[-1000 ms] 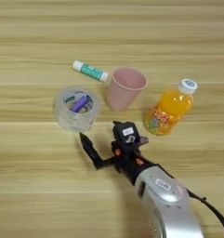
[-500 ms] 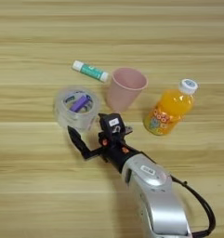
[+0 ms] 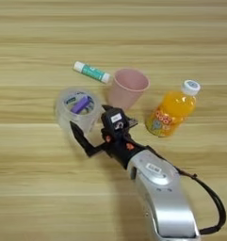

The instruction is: Move the objects on the table

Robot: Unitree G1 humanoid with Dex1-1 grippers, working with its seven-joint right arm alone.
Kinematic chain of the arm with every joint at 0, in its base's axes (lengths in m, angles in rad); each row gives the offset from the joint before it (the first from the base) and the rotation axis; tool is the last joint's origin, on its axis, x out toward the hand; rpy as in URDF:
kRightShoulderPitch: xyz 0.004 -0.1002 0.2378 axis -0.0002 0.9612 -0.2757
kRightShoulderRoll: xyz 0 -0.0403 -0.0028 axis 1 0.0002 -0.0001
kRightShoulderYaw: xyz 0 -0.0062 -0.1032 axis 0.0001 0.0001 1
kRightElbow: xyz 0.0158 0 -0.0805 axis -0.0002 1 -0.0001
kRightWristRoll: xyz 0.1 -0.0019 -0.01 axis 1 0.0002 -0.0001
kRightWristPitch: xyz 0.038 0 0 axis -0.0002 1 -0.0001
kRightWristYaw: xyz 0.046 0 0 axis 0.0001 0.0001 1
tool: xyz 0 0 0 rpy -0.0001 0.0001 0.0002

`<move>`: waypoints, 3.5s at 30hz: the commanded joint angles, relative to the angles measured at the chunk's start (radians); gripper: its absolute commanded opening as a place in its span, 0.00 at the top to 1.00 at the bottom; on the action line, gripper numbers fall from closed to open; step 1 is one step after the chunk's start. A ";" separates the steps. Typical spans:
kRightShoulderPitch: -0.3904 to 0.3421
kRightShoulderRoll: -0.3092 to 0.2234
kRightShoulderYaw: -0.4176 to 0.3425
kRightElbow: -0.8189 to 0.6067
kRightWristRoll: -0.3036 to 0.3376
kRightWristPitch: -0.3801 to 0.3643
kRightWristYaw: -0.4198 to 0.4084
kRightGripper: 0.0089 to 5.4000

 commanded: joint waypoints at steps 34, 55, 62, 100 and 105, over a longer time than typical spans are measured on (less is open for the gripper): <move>-0.280 -0.072 0.173 0.239 -0.159 -0.058 0.099 0.00; -0.354 -0.064 0.216 0.206 -0.039 0.173 0.258 0.30; -0.360 -0.051 0.230 0.178 -0.027 0.204 0.268 0.45; -0.429 0.059 0.291 0.165 -0.020 0.183 0.210 0.44; -0.411 0.047 0.271 0.126 -0.014 0.183 0.202 0.35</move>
